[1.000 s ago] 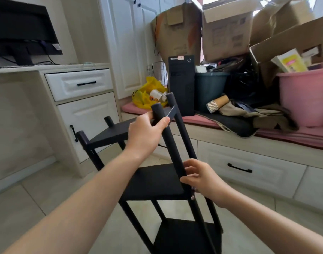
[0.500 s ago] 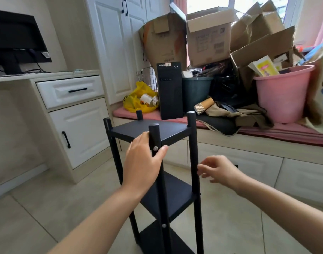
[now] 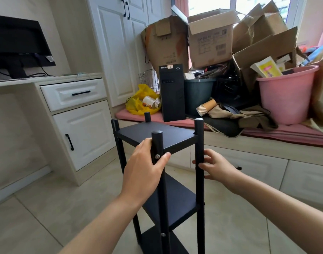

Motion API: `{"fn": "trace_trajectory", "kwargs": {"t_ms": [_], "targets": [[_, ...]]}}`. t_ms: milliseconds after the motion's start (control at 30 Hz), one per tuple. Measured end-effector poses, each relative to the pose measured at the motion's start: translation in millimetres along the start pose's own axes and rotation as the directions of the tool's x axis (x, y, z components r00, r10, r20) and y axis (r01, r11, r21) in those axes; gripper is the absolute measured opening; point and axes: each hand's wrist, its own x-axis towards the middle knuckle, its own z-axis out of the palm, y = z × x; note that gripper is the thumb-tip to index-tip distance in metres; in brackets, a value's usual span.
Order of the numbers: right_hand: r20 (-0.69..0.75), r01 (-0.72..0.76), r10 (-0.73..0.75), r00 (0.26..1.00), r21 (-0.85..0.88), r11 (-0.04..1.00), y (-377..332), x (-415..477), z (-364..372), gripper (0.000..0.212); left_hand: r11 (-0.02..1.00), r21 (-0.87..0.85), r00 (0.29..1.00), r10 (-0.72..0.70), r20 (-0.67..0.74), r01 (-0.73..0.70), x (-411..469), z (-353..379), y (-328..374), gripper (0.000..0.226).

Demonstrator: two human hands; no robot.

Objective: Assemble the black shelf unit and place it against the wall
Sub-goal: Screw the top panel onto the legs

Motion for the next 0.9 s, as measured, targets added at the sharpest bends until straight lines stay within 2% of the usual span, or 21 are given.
{"fn": "trace_trajectory", "kwargs": {"t_ms": [167,333,533,733,900], "targets": [[-0.008,-0.008,0.008,1.0,-0.011,1.0,0.5,-1.6,-3.2,0.027,0.999,0.009,0.999,0.044,0.016,-0.044,2.4,-2.1,-2.4,0.017],[-0.022,0.028,-0.028,0.999,-0.022,0.999,2.7,-13.1,-9.4,0.026,0.998,-0.026,0.998,0.056,0.039,-0.055,9.8,-1.7,-11.9,0.038],[-0.078,0.072,-0.078,0.994,-0.077,0.994,4.6,-32.2,-14.8,0.022,0.988,-0.152,0.998,0.012,0.055,-0.004,15.2,0.8,-20.0,0.032],[-0.111,0.059,-0.06,0.992,-0.009,0.998,8.8,-62.2,-17.7,0.02,0.987,-0.161,0.993,0.028,0.114,-0.009,16.8,6.5,-22.2,0.042],[-0.106,0.037,-0.035,0.994,0.011,0.999,16.5,-78.6,-16.0,0.017,0.986,-0.168,0.988,0.021,0.155,0.006,10.8,6.1,-24.3,0.039]]}}
